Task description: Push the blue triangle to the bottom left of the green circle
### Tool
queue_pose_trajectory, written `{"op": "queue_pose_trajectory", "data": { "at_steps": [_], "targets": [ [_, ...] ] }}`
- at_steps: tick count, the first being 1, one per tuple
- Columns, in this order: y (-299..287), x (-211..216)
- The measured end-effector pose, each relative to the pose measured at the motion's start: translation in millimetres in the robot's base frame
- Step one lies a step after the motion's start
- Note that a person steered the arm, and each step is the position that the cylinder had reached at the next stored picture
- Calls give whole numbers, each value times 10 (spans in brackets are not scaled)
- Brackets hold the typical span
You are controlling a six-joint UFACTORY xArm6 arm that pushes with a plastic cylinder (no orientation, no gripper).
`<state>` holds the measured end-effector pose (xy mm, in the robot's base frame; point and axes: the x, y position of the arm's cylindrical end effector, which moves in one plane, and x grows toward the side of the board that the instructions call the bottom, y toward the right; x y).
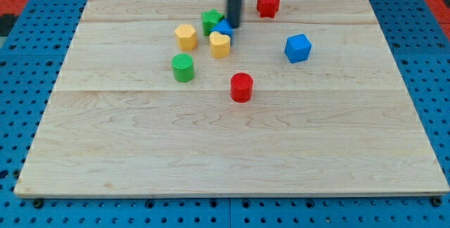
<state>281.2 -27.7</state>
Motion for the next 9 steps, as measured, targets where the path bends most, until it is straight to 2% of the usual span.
{"op": "queue_pose_trajectory", "data": {
  "at_steps": [1,2,3,4,5,6,7,8,9],
  "targets": [
    [-174,151],
    [150,188],
    [332,426],
    [385,693],
    [281,1144],
    [482,1520],
    [-177,1756],
    [-568,1913],
    [-104,2374]
  ]
}}
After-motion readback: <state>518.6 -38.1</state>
